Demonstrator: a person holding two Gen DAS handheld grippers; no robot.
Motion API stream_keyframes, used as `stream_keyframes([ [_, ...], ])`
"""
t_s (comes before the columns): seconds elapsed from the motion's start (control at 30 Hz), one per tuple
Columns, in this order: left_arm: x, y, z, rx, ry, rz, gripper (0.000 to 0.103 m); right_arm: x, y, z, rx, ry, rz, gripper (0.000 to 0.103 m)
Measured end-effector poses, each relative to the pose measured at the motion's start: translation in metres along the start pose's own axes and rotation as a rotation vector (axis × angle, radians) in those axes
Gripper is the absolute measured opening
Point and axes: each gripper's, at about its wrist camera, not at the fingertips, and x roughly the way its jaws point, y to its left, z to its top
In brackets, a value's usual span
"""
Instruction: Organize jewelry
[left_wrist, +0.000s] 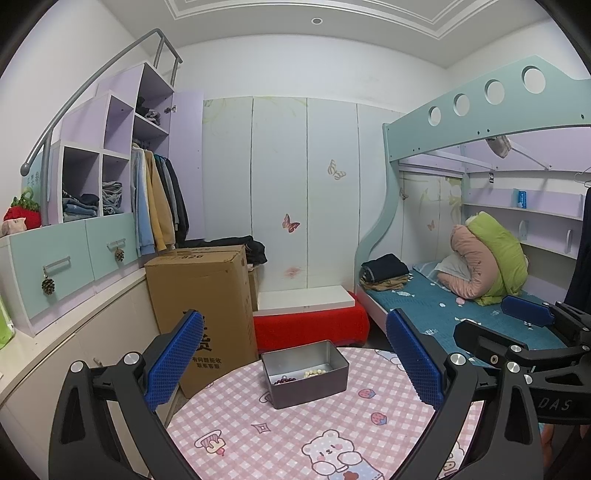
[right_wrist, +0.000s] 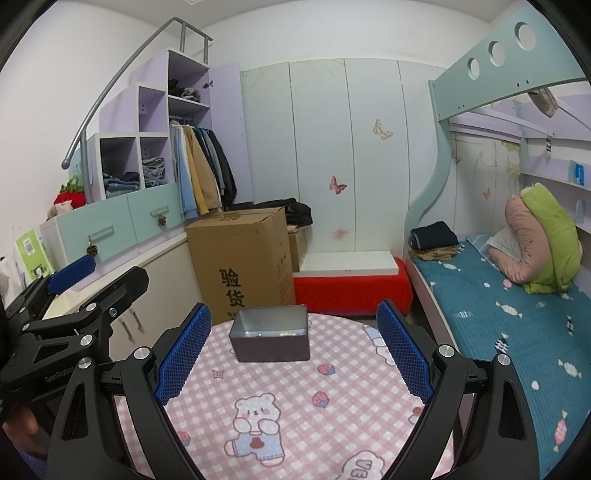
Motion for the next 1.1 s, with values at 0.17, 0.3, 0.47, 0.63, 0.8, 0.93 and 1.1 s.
stream_keyframes([
  [0.17,0.001,0.000,0.000,-0.004,0.005,-0.003,0.096,-0.003,0.000,0.001,0.016,-0.007,-0.006,0.088],
  [0.3,0.002,-0.001,0.000,-0.002,0.006,0.000,0.096,-0.005,-0.001,0.003,0.018,-0.017,-0.004,0.088],
  [0.47,-0.002,-0.003,0.000,0.008,-0.023,0.014,0.096,-0.008,0.003,0.003,0.017,-0.028,0.000,0.088],
  [0.63,-0.004,-0.003,0.000,0.015,-0.045,0.018,0.096,-0.011,0.002,0.003,0.021,-0.042,0.004,0.088],
  [0.8,-0.001,0.000,-0.001,-0.003,-0.034,-0.002,0.096,-0.013,0.004,0.003,0.016,-0.053,0.004,0.088],
  [0.93,-0.001,0.001,-0.002,-0.006,-0.039,-0.001,0.096,-0.013,0.005,0.003,0.016,-0.052,0.007,0.088],
  [1.1,-0.002,0.000,-0.002,-0.013,-0.048,0.007,0.096,-0.014,0.006,0.002,0.013,-0.053,0.007,0.088],
])
